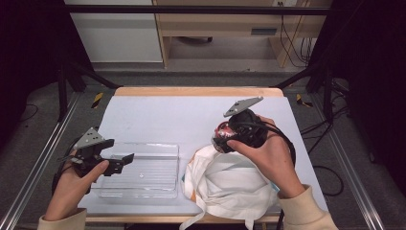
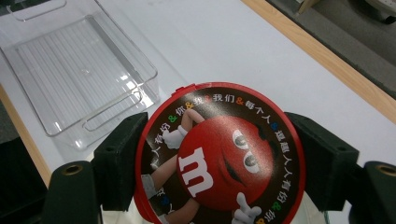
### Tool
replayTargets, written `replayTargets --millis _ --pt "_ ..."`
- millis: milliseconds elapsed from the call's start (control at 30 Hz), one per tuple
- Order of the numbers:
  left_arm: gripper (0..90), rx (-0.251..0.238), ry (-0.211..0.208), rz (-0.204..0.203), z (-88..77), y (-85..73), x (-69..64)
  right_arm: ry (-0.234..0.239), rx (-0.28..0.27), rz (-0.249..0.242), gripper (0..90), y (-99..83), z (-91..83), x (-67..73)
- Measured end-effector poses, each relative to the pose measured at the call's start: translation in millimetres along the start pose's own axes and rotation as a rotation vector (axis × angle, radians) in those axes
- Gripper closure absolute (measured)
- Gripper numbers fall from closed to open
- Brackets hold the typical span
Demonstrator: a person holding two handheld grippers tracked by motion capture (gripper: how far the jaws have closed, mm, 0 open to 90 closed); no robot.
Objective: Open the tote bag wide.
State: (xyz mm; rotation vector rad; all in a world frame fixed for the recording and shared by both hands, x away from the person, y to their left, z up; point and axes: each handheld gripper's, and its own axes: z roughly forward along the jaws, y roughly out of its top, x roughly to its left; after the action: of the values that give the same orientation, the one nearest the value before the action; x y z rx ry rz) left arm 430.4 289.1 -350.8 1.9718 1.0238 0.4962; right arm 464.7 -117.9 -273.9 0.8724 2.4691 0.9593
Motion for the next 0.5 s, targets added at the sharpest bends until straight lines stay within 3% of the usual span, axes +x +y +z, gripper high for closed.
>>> replayTargets --millis 333,500 --pt "9.2 -0.01 0.01 -0.02 -5.6 -2.7 7.5 0.011 -0.004 -0.017 25.7 12.9 8.8 7.6" --pt "9.3 -0.018 0.015 -0.03 -9.1 -3.5 11.0 0.024 -0.003 -0.021 25.7 22.0 23.0 11.3"
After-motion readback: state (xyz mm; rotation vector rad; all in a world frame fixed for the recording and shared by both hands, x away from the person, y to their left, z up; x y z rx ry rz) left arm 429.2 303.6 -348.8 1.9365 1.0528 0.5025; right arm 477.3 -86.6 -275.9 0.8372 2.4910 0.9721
